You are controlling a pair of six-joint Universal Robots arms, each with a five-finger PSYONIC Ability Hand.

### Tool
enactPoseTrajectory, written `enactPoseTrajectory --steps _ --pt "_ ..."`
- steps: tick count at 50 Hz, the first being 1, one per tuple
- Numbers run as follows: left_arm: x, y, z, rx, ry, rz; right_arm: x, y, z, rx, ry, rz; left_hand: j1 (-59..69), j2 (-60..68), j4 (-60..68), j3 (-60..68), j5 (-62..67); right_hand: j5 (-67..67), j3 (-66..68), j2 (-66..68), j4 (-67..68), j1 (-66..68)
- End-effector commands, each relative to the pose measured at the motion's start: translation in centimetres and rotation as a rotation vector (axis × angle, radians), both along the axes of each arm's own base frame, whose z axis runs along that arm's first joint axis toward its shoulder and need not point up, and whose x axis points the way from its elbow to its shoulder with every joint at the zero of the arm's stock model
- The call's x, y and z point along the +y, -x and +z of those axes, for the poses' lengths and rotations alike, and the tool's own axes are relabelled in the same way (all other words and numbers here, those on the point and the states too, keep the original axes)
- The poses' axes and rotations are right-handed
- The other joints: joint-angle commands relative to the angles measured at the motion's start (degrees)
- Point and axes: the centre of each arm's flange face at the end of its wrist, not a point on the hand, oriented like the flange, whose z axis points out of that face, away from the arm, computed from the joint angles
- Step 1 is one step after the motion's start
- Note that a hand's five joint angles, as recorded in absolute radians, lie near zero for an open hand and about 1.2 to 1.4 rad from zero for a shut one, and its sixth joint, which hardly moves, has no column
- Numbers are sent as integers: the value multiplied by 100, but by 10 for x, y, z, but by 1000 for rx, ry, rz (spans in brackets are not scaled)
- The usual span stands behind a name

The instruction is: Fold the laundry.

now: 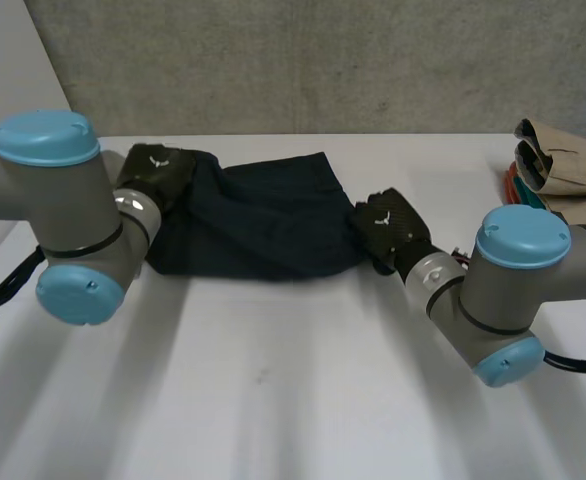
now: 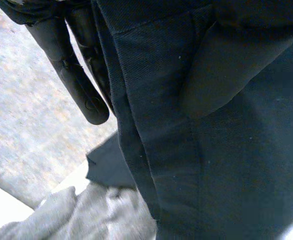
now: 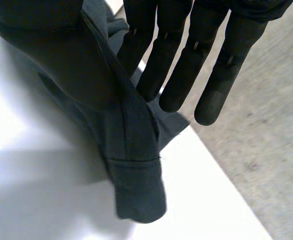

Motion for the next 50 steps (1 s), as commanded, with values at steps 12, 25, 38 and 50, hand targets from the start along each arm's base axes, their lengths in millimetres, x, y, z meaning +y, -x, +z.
enactPoseTrajectory --steps 12,25,38,50 --pt "43 -7 41 -26 -144 -61 4 30 45 -190 -377 -210 1337 1142 1128 1175 1358 -4625 -4709 -4642 -4754 -4442" --pt "38 -10 73 120 -204 -49 -20 18 -3 -143 -429 -221 1337 1142 1128 1175 1358 -4306 -4390 -4323 -4435 -4123" --pt "56 -17 61 87 -318 -54 -24 6 4 -114 -314 -215 1337 1142 1128 1175 1358 1332 1248 1315 1202 1515" --pt "130 -42 19 -311 -566 -275 95 89 59 725 -259 45 1337 1142 1128 1175 1358 1332 1248 1315 1202 1515"
